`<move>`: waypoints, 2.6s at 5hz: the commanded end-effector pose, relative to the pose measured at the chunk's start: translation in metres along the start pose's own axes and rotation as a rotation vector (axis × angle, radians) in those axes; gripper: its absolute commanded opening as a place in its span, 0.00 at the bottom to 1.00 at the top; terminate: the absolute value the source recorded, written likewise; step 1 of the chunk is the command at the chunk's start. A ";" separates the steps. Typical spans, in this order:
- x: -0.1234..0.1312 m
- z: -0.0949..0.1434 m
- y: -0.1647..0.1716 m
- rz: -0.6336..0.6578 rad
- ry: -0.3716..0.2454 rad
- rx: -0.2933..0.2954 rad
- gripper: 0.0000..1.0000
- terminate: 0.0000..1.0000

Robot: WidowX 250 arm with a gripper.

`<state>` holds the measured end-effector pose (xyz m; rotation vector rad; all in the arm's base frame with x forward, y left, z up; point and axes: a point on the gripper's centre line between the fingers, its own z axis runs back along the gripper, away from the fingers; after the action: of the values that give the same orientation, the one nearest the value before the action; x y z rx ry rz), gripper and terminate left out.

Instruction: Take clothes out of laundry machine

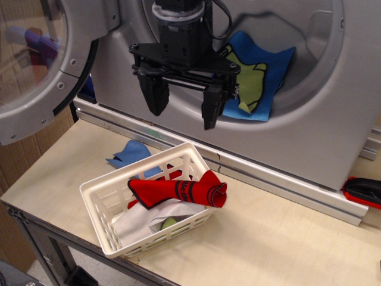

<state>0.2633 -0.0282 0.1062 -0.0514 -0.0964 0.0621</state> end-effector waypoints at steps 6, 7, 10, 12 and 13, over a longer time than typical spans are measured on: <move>0.117 -0.036 0.023 -0.004 -0.344 -0.099 1.00 0.00; 0.128 -0.034 0.027 0.011 -0.382 -0.124 1.00 0.00; 0.147 -0.058 0.022 0.001 -0.425 -0.227 1.00 0.00; 0.150 -0.071 0.020 -0.025 -0.442 -0.311 0.00 0.00; 0.151 -0.072 0.017 -0.056 -0.410 -0.294 0.00 0.00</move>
<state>0.4141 -0.0021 0.0343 -0.3348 -0.4897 0.0172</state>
